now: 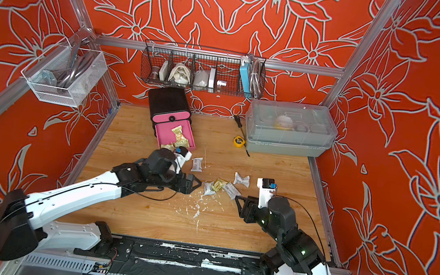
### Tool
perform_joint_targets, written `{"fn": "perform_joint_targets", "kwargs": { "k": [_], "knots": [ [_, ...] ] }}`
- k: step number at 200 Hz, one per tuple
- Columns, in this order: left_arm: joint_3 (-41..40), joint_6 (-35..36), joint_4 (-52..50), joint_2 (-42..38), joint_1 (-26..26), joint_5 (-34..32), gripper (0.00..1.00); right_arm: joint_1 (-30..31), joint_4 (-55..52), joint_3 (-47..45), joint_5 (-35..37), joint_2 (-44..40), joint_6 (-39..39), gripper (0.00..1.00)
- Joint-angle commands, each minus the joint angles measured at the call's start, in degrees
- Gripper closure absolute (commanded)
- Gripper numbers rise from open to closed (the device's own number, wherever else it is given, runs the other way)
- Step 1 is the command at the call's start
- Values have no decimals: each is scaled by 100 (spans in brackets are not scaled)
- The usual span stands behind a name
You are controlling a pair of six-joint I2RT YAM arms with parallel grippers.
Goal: Place the cookies into the drawer by color
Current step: Pick up the cookie at the center of the board.
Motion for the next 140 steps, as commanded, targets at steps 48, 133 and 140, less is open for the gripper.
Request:
{"fn": "perform_joint_targets", "kwargs": {
  "k": [48,133,140],
  "knots": [
    [1533,407,-616,2110,-594,-1051,19,-2,-822,-241,-518,-556,347,39],
    [2673,567,-969,3703,-658,-1377,39,1,-565,-844,-334,-1322,903,38],
    [2706,571,-960,3782,-658,-1509,39,-3,-625,-800,-336,-1290,831,38]
  ]
}}
